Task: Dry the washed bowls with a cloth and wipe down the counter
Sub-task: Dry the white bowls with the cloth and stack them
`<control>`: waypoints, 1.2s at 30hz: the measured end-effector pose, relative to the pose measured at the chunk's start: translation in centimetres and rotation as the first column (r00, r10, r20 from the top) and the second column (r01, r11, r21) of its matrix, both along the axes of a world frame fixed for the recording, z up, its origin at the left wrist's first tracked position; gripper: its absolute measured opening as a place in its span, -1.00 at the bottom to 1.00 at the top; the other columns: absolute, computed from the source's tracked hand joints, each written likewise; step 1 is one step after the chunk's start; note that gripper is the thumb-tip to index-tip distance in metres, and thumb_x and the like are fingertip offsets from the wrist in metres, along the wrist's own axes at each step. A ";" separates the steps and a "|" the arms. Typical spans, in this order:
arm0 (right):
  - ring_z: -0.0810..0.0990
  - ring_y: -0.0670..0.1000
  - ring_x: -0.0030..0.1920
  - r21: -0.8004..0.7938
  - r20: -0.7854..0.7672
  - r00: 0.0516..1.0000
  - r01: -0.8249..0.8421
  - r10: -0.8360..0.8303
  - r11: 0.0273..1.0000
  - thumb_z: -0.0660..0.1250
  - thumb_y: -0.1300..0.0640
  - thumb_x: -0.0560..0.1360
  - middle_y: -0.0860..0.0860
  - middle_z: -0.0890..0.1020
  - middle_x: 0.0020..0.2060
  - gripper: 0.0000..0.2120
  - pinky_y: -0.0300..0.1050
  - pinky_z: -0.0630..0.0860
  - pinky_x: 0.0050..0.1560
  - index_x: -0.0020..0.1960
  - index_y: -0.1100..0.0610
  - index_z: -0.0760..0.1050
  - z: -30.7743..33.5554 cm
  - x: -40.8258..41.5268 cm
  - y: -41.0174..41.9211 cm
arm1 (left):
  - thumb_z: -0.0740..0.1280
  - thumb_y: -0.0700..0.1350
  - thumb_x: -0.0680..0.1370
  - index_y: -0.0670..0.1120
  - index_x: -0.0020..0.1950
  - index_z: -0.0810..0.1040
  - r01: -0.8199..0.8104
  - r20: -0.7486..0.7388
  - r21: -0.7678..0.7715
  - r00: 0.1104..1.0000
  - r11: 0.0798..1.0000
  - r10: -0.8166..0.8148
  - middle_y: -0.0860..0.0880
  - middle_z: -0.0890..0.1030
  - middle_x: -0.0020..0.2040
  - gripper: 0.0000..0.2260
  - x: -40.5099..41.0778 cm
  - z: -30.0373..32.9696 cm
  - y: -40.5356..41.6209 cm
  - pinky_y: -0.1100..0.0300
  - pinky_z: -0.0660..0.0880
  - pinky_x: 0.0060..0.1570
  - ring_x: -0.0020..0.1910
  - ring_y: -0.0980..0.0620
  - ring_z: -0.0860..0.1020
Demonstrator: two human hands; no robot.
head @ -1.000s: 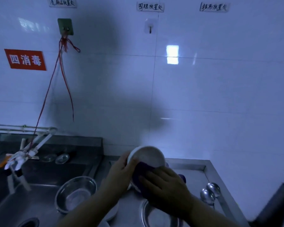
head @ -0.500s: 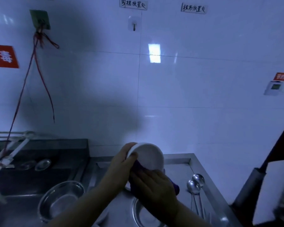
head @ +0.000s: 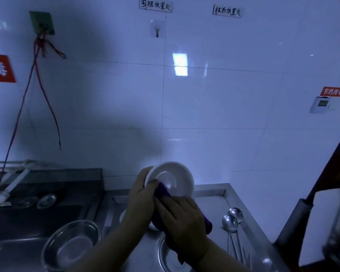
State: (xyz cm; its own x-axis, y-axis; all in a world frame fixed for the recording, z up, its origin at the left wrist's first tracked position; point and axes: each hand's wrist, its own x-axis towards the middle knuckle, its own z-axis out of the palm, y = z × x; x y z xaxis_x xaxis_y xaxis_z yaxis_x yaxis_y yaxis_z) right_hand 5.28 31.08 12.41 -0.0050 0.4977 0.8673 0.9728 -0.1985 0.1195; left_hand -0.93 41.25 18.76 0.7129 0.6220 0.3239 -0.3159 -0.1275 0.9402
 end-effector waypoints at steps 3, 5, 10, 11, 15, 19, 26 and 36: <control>0.62 -0.04 -0.01 -0.141 0.163 0.981 -0.082 0.105 0.987 0.40 0.11 0.52 0.02 0.67 0.05 -0.71 -0.12 0.54 0.02 0.22 0.06 0.51 0.8 2.1 -1.5 | 0.23 -0.18 0.47 0.09 -0.02 0.57 0.144 -0.061 0.158 0.989 0.977 -0.136 0.12 0.63 -0.13 -0.78 -0.5 0.3 1.7 0.34 0.49 -0.23 -0.13 0.16 0.56; 0.64 0.02 -0.06 -0.234 0.293 0.932 -0.147 0.214 0.961 0.42 0.20 0.49 0.04 0.68 -0.02 -0.75 -0.06 0.53 0.07 0.17 0.10 0.54 2.2 4.0 -2.7 | 0.24 -0.11 0.33 0.15 -0.05 0.58 0.248 -0.245 0.261 0.952 0.933 -0.184 0.11 0.63 -0.13 -0.72 -0.6 1.1 3.0 0.23 0.50 -0.19 -0.11 0.13 0.56; 0.63 0.04 -0.14 -0.224 0.301 0.938 -0.108 0.174 0.969 0.42 0.19 0.49 0.03 0.69 -0.07 -0.84 -0.05 0.54 0.01 0.07 0.10 0.63 3.2 3.9 -2.4 | 0.29 -0.10 0.29 0.14 0.02 0.61 0.255 -0.252 0.141 0.944 0.957 -0.214 0.04 0.66 -0.06 -0.66 -0.8 2.0 3.4 0.06 0.56 -0.09 -0.04 0.01 0.59; 0.63 0.01 -0.10 -0.175 0.268 0.957 -0.069 0.114 0.982 0.41 0.15 0.51 0.03 0.69 -0.03 -0.83 -0.06 0.55 0.03 0.09 0.09 0.63 3.0 3.2 -1.9 | 0.32 -0.13 0.34 0.12 0.06 0.59 0.211 -0.149 0.061 0.968 0.976 -0.200 0.04 0.66 -0.05 -0.68 -1.0 1.5 2.7 0.11 0.57 -0.12 -0.04 0.03 0.60; 0.62 -0.06 0.00 -0.030 0.075 0.997 -0.008 0.010 1.000 0.34 -0.01 0.55 0.00 0.67 0.05 -0.72 -0.14 0.51 0.13 0.20 0.09 0.54 1.8 0.8 0.3 | 0.20 -0.23 0.57 0.08 0.12 0.46 0.025 -0.010 -0.064 1.000 0.998 -0.025 0.04 0.58 0.00 -0.76 -0.8 -0.3 0.4 0.30 0.53 -0.22 -0.10 0.19 0.57; 0.61 -0.05 0.00 -0.137 0.138 0.988 -0.045 0.064 0.990 0.37 0.05 0.54 0.01 0.66 0.07 -0.70 -0.15 0.51 0.11 0.25 0.08 0.51 1.2 1.2 -0.3 | 0.19 -0.22 0.56 -0.03 0.09 0.51 0.085 0.002 0.099 0.996 0.991 -0.085 0.03 0.60 -0.07 -0.82 -1.3 0.2 1.9 0.41 0.48 -0.26 -0.16 0.22 0.55; 0.60 0.00 -0.18 -0.257 0.355 0.915 -0.101 0.191 0.961 0.38 0.17 0.52 0.02 0.68 -0.12 -0.89 -0.16 0.51 -0.03 0.03 0.09 0.61 2.6 3.6 -1.6 | 0.27 -0.06 0.31 0.02 -0.01 0.63 0.375 -0.371 0.170 0.881 0.911 -0.293 -0.07 0.66 -0.07 -0.71 -1.3 2.7 5.2 0.15 0.49 -0.16 -0.07 -0.04 0.59; 0.63 -0.07 -0.01 -0.196 -0.049 0.998 -0.059 0.050 0.979 0.30 -0.06 0.53 -0.02 0.67 0.04 -0.62 -0.18 0.51 0.12 0.29 0.06 0.40 2.0 -0.5 0.7 | 0.18 -0.10 0.50 0.05 0.15 0.47 0.087 0.008 0.186 0.996 0.979 -0.090 0.10 0.55 0.05 -0.76 -1.1 -0.1 3.0 0.43 0.48 -0.14 -0.04 0.24 0.52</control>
